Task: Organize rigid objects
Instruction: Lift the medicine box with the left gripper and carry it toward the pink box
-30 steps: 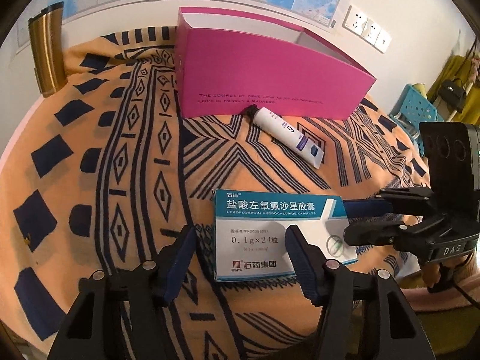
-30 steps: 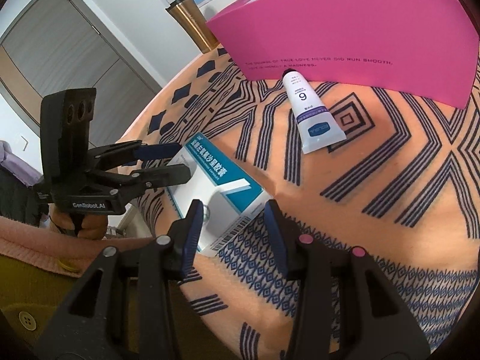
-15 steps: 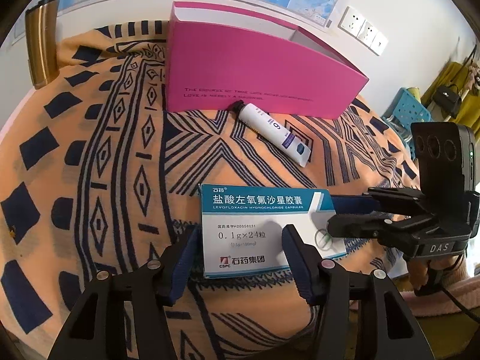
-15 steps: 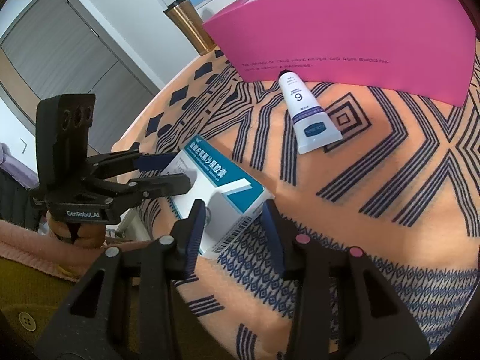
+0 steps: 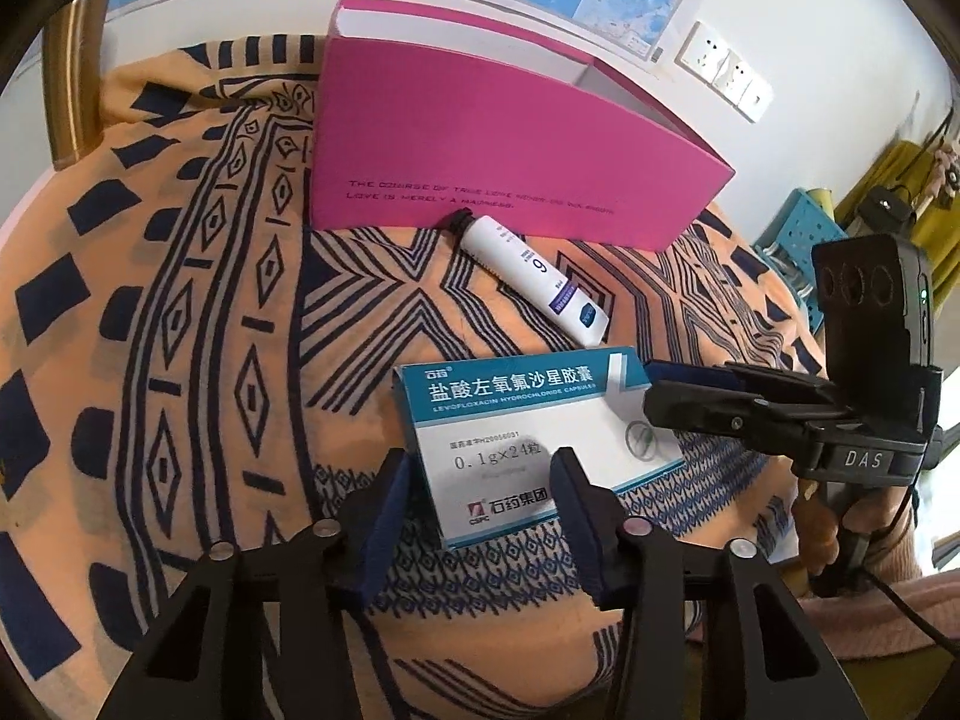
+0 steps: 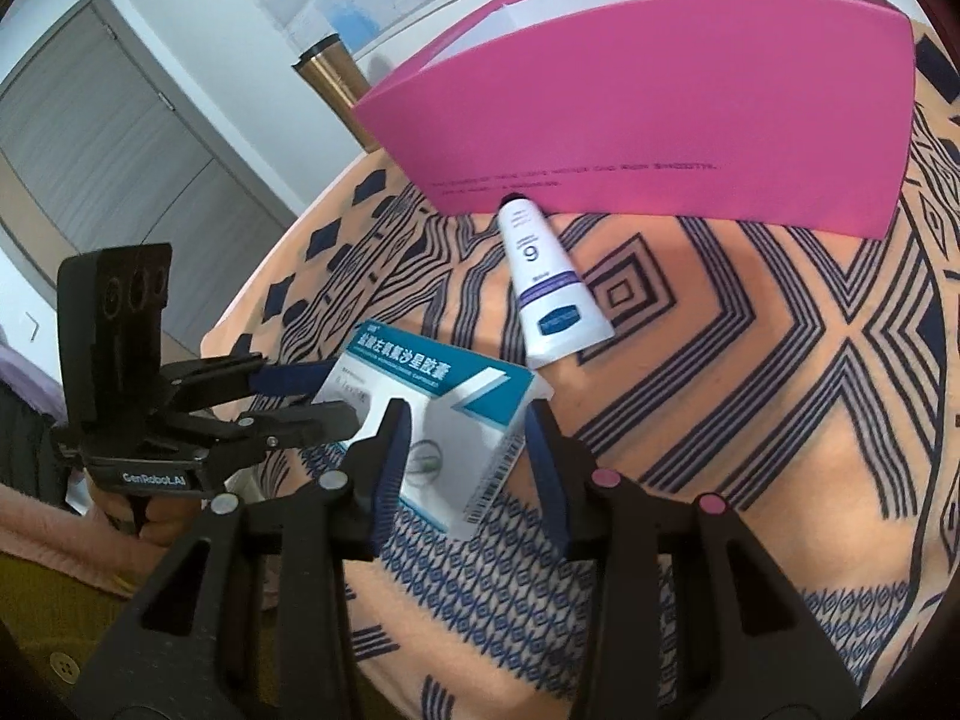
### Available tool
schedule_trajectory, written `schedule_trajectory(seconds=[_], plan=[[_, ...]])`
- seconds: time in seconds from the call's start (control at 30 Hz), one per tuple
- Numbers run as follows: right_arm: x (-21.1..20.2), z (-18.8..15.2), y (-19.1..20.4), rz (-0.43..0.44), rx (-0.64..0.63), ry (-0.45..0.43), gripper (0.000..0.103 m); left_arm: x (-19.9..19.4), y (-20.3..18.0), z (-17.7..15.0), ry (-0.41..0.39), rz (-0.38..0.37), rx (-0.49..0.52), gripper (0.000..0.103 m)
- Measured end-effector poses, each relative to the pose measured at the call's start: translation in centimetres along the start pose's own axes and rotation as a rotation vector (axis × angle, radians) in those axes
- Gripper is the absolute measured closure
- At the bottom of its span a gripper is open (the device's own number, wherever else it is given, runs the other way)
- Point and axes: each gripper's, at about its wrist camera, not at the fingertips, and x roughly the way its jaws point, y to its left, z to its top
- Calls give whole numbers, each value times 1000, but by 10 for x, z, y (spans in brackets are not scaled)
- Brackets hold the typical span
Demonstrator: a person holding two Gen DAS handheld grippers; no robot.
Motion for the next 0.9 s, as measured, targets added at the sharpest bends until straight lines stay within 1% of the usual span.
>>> schedule_trajectory(seconds=[0.13,0.27,0.3,0.43,0.47,0.53,0.9], plan=[[-3,-4,-1,11,4,1,61,-3,3,-1,-1,3,-4,60],[-2,-8,-2,15,6,10,61,-2,2,-2,8,-19,-9,60],[-1,-9,-2,19,6,14,61,-2,1,-1,9,-11,-5,60],[1,-9,2,-6,-9,16,62,-4,-1,1,7,-3,-1,61],[-1,-8,3,-10,-14,12,64,-4,-1,2,5,-4,-1,62],[-4,-6,4,-9,-18,1,66,-7,-3,4,-4,-12,1,62],[-21,8,11,-27,-58,-56,66,-19,-9,22,-63,-4,37,61]])
